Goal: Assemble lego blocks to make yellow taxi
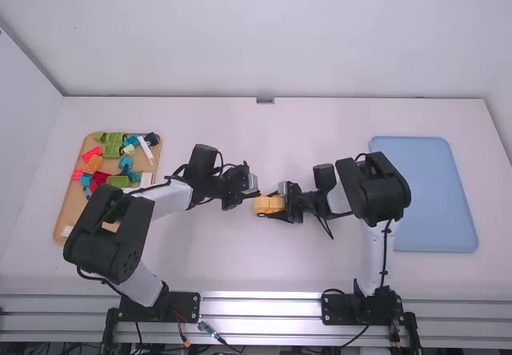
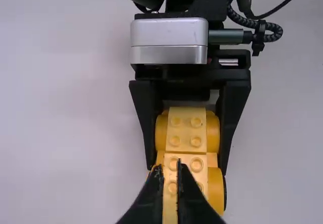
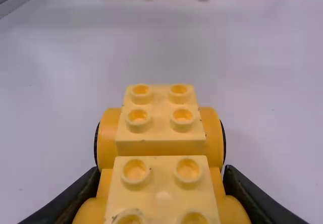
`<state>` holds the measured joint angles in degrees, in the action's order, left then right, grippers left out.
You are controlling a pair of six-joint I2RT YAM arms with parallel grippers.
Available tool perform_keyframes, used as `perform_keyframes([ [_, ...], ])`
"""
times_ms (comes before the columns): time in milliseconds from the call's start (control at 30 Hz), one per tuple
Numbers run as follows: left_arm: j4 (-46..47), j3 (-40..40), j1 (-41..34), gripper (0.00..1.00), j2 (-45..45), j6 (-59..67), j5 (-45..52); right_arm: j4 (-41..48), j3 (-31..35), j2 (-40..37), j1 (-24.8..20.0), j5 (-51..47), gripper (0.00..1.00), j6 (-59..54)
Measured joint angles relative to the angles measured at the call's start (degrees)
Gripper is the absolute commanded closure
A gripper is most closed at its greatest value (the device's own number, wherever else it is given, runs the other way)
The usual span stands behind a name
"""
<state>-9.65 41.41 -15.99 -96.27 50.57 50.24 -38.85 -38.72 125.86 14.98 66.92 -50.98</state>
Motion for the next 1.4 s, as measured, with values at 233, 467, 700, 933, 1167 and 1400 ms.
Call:
perform_keyframes([
  [233, -0.6, 0.0, 0.0, 0.98, -2.8, -0.1, 0.1, -0.1, 0.0, 0.0, 0.0, 0.0, 0.69, 0.0],
  [467, -5.9, 0.0, -0.2, 0.98, -7.6, -3.1, 1.2, -0.1, 0.0, 0.0, 0.1, -0.3, 0.7, -0.2],
  [700, -6.1, 0.0, -1.3, 0.98, -8.9, -4.3, 1.6, -0.2, 0.0, 0.0, 0.1, -0.6, 0.7, -0.8],
  [933, -4.3, 0.7, -2.0, 0.98, -8.9, -4.3, 0.5, -0.2, 0.0, 0.0, 0.1, -0.7, 0.7, -1.5],
  [1167, -3.5, 1.7, -3.6, 0.98, -8.9, -4.4, -3.0, -0.6, 0.2, 0.0, -0.3, -0.9, 0.7, -1.7],
  [1400, -4.8, 2.3, -4.9, 0.98, -9.1, -6.6, -6.0, -0.7, 0.2, -0.1, -1.2, -1.4, 0.7, -1.4],
])
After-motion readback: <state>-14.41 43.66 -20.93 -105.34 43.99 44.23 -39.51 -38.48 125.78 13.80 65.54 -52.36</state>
